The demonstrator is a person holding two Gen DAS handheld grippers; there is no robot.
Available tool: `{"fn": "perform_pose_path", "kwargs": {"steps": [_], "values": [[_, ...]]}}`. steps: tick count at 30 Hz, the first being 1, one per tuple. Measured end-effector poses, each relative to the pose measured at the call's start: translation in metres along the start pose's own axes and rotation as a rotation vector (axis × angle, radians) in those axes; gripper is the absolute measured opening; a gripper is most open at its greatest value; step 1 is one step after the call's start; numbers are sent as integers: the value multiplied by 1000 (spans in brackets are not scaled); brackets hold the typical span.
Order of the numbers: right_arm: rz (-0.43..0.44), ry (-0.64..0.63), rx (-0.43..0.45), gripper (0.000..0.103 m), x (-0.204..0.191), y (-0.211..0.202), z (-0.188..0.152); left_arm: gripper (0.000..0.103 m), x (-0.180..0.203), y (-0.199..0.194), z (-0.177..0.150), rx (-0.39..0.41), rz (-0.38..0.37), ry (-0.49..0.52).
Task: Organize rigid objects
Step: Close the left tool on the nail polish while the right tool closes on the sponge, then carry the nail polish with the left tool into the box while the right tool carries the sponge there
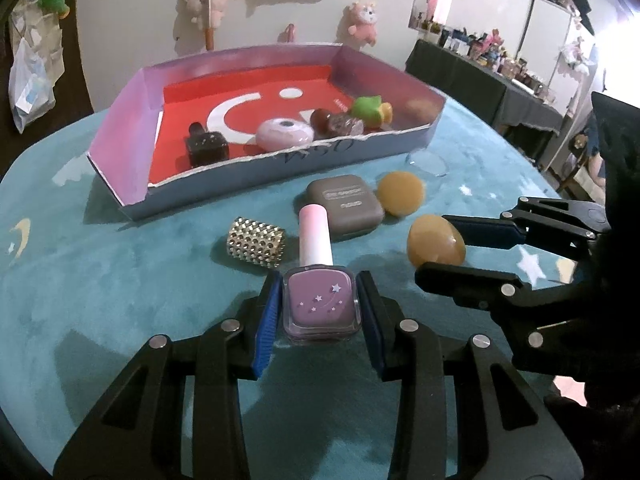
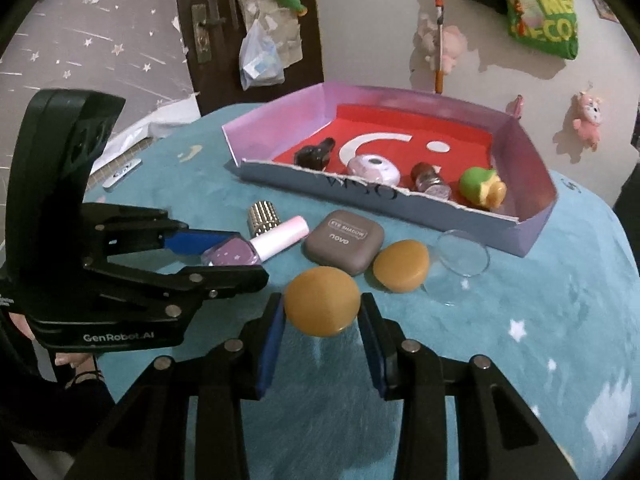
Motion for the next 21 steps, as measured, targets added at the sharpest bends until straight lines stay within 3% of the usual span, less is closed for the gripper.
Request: {"fn": "perform_pose_path", "kwargs": {"steps": [12, 21], "values": [[-35, 52, 56, 40, -9, -30, -8, 35, 10, -22, -11, 59, -17, -10], [-24, 115, 17, 40, -14, -22, -25, 35, 16, -39, -24, 114, -31, -19]]}}
Point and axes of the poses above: each gripper's, at about its wrist camera, not at the fingertips, and y roughly the way its jaws point, x to its right, z to its top, the point moved 5 cm from there along y, roughly the way its jaws point, and after that the axes turned 11 degrees about -y, right-handed, at the moved point
